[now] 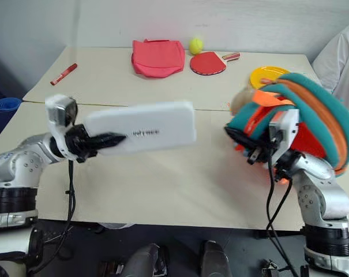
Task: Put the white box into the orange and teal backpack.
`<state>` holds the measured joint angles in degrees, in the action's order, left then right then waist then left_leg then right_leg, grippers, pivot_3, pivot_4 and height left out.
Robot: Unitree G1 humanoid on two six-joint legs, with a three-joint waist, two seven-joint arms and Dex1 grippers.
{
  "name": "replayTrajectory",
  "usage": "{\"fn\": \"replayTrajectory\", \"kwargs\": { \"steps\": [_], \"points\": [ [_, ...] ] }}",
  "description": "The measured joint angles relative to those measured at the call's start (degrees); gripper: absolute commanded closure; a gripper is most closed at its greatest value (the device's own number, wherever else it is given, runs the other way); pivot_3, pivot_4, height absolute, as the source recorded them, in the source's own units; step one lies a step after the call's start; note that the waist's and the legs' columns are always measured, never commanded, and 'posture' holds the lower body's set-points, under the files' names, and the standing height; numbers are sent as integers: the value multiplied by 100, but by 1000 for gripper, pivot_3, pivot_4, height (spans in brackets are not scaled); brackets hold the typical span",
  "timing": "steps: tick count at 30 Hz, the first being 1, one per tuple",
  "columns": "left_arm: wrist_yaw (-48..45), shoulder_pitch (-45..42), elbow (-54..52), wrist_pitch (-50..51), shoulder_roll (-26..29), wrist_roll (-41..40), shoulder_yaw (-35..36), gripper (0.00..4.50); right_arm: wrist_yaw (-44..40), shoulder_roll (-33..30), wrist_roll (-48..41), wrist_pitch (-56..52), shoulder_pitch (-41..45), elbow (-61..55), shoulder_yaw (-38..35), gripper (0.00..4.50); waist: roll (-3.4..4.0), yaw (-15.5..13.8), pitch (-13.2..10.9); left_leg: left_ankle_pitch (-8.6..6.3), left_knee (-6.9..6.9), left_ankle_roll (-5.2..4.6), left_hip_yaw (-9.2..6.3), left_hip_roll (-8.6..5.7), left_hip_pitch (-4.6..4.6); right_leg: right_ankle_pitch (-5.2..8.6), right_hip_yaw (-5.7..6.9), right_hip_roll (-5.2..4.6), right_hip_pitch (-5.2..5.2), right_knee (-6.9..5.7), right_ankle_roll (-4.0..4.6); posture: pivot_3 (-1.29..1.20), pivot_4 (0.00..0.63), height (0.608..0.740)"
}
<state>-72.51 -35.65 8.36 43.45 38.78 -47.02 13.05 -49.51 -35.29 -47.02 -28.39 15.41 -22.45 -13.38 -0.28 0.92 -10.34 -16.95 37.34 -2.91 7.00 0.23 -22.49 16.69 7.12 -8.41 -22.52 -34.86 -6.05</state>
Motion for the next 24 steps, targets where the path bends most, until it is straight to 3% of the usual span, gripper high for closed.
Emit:
{"fn": "replayTrajectory", "kwargs": {
  "steps": [5, 7, 13, 20, 24],
  "points": [
    [-167, -178, 702, -102, 369, 137, 50, 3273, -17, -937, -1488, -1226, -695, -1174, -98, 4470, -23, -75, -13, -6, 13, -11, -2, -5, -10, -1, 13, -5, 2, 8, -2, 0, 150, 740],
    [-263, -281, 860, 10, 480, 99, 106, 3273, -55, -1365, -2003, -1568, -1036, -1287, -474, 4470, -32, -101, -19, -12, 21, -22, -7, -6, -19, -4, 15, -11, 1, 9, -7, 0, 150, 740],
    [-332, -495, 916, 664, 754, -454, 706, 3273, -483, -2138, -2272, -2018, -1749, -806, -1728, 4470, -53, -183, -30, -20, 46, -27, -27, -7, -42, -9, 30, -14, 2, 15, -14, 0, 150, 740],
    [-151, -746, 800, 36, 169, -108, 409, 3273, -605, -2238, -2250, -2094, -1724, -503, -1861, 4470, -55, -264, -31, -19, 69, -27, -39, -12, -61, -11, 47, -10, 0, 6, -16, 0, 150, 740],
    [-15, -1149, 1037, -526, -693, 169, 40, 3273, -664, -2238, -2162, -2096, -1590, -393, -1799, 4470, -57, -289, -32, -14, 73, -43, -38, -31, -70, -20, 49, -5, 2, 12, -33, 0, 150, 740]
  ]
}}
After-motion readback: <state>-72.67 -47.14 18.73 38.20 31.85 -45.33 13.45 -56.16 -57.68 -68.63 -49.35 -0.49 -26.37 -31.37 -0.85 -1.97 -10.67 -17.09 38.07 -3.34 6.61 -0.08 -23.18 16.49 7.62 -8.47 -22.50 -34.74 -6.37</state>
